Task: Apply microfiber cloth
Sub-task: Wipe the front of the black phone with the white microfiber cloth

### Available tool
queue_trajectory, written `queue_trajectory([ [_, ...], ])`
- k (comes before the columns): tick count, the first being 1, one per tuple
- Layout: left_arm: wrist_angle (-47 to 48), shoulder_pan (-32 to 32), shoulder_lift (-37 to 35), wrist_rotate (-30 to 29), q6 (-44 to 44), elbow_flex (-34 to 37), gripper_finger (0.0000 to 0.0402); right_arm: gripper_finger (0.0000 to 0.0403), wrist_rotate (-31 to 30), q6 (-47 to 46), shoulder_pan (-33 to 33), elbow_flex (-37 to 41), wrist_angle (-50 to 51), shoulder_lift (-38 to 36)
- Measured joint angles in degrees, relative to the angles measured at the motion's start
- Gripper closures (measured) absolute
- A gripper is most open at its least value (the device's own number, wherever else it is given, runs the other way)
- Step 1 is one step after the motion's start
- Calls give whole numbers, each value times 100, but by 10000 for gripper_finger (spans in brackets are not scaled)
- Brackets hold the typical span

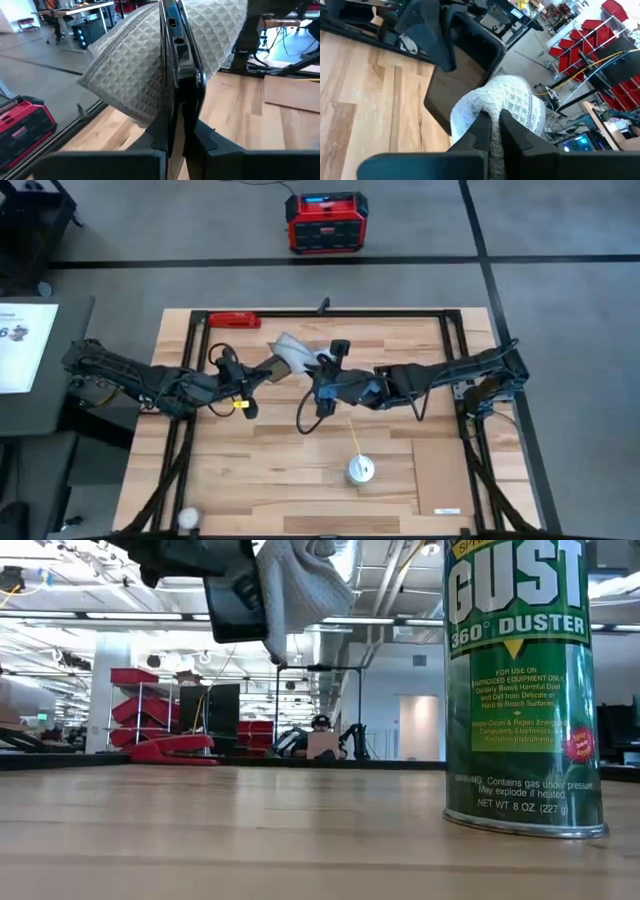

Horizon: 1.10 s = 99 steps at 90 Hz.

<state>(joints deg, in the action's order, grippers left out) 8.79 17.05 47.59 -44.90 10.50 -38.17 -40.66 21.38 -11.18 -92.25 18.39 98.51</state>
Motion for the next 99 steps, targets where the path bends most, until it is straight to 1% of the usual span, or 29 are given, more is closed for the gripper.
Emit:
queue_trajectory([
  [13, 3, -4, -4, -43, 31, 0, 396, 403, 28, -91, -37, 0, -2, 1],
  [31, -293, -6, 43, -49, -43, 2, 396, 403, 486, -296, -31, 4, -159, 140],
  [35, -369, -6, 44, -43, -89, 7, 396, 403, 503, -296, -16, 9, -199, 161],
  [42, -533, -6, 39, -14, -110, 7, 396, 403, 580, -294, 43, -15, -545, 286],
  [52, -614, -6, 56, 22, -181, 7, 396, 403, 643, -207, 119, 9, -577, 335],
  [59, -671, -6, 147, 52, -150, 7, 396, 403, 645, -182, 203, -5, -825, 417],
  [65, -699, -6, 227, 135, -144, 9, 396, 403, 645, -141, 270, -4, -848, 433],
  [70, -892, -9, 356, 161, -148, 6, 396, 403, 658, -99, 311, -2, -935, 446],
  [84, -1297, -19, 505, 190, -460, 9, 396, 403, 890, -277, 385, -4, -886, 438],
  [99, -1608, 3, 297, 316, -778, 9, 396, 403, 892, -474, 378, 168, -738, 438],
])
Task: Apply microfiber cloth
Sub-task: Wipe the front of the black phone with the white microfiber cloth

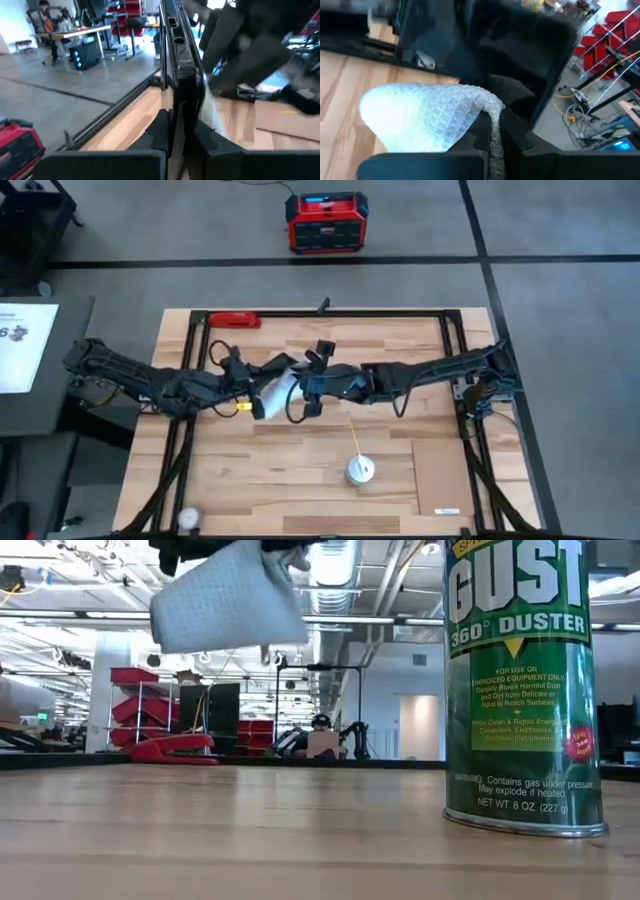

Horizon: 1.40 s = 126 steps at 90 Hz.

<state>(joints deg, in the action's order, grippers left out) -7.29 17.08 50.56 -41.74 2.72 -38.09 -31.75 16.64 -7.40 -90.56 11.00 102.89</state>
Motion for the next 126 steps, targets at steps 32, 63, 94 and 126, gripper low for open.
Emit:
queue_trajectory([
  [32, -65, 8, -1, 197, 78, -11, 396, 403, 14, 291, 0, -121, -220, 0],
  [63, -45, 6, 205, 210, 271, -11, 396, 403, 26, 777, 23, -738, -227, -7],
  [94, 80, 6, 160, 226, 119, 9, 396, 403, 28, 57, 39, -91, 68, -20],
  [126, 12, 8, 160, 102, 162, -2, 396, 403, 54, 20, 176, 128, -50, -3],
])
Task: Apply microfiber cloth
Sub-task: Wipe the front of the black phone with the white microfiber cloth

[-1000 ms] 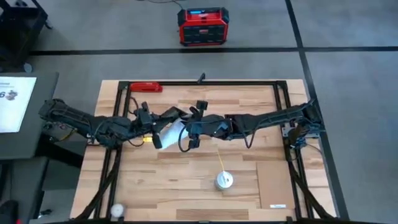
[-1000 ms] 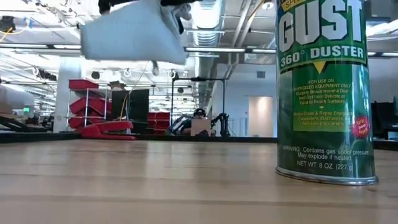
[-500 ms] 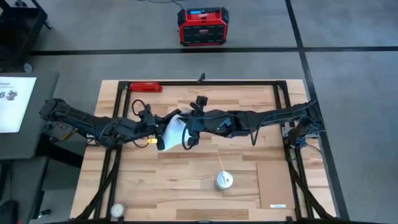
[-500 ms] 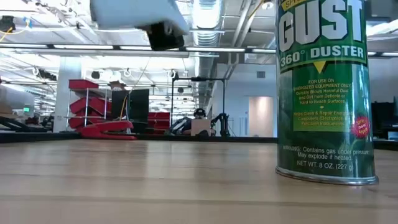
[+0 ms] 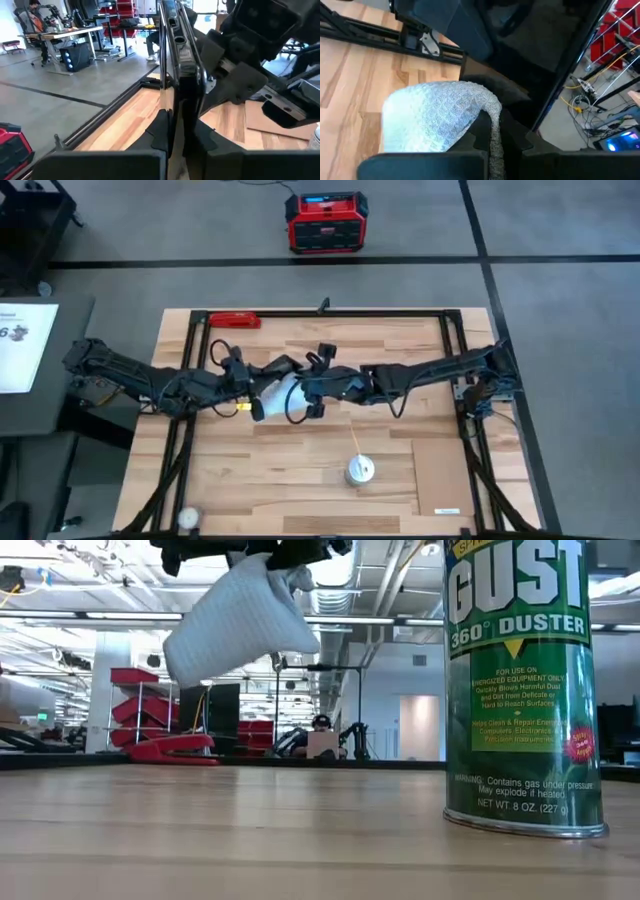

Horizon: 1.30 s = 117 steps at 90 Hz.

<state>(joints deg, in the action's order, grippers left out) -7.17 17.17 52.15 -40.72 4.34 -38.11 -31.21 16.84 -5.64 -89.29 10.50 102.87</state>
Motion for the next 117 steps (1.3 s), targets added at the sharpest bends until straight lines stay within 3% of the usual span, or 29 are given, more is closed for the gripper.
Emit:
queue_trajectory([
  [47, 210, -2, 25, 17, 157, -28, 396, 403, 33, 726, 66, -860, 400, -47],
  [58, 566, 6, 46, 134, 270, 3, 396, 403, -389, 672, -14, -875, 928, -243],
  [72, 736, 42, 49, 212, 421, 9, 396, 403, -1143, -8, -92, -895, 2445, -518],
  [86, 721, 124, 49, 115, 385, 7, 396, 403, -1270, -1056, -281, -298, 3732, -855],
  [117, 697, 133, 44, -3, 369, 5, 396, 403, -1407, -3114, -542, 1887, 4055, -2428],
])
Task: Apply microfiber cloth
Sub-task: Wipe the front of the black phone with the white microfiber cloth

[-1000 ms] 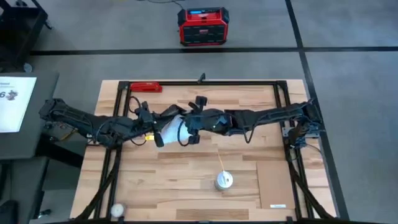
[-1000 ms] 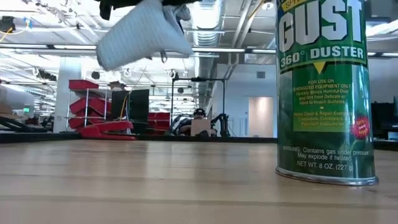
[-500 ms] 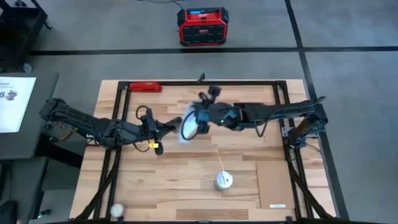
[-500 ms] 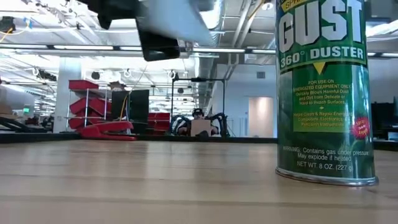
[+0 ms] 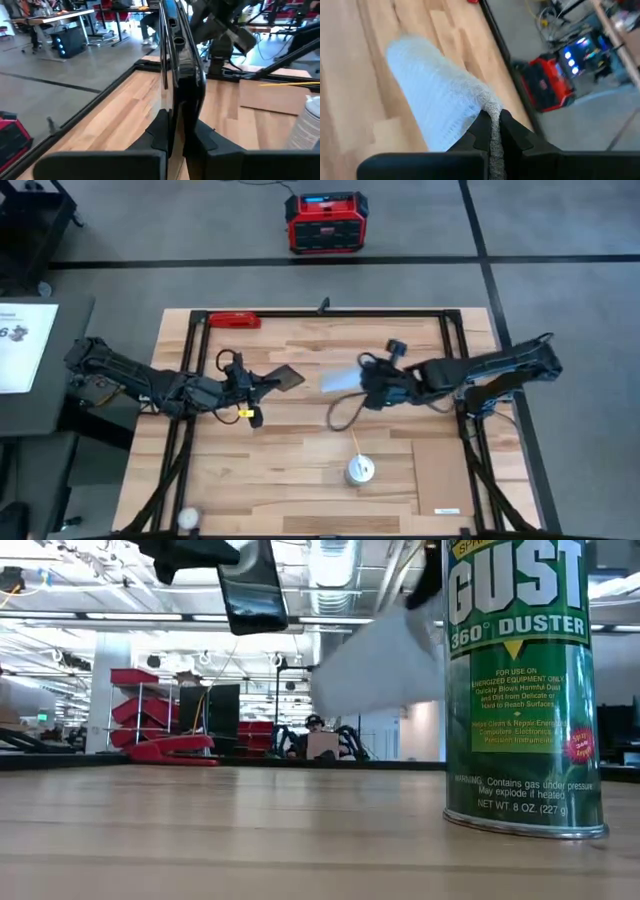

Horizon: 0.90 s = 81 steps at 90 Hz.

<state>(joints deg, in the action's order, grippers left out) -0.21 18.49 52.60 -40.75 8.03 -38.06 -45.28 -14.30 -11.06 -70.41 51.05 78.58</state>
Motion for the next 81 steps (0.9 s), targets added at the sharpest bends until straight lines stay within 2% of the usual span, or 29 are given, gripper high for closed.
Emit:
queue_trajectory([
  [10, -2, -4, -2, -4, 9, 0, 396, 403, 37, -592, -37, 638, 48, -460],
  [23, -19, -4, -2, -2, 11, -2, 396, 403, 168, -1082, -309, 975, -102, -917],
  [43, -33, -6, -4, -2, 26, -2, 396, 403, 674, -854, -707, 980, -978, -824],
  [56, -34, -6, -7, -4, 87, -5, 396, 403, 792, -898, -809, 986, -978, -641],
  [69, -33, -8, -7, 97, 114, -7, 396, 403, 965, -1143, -736, 992, -686, -614],
  [81, -36, -8, -7, 108, 77, -7, 396, 403, 801, -977, -58, 1269, -708, -655],
])
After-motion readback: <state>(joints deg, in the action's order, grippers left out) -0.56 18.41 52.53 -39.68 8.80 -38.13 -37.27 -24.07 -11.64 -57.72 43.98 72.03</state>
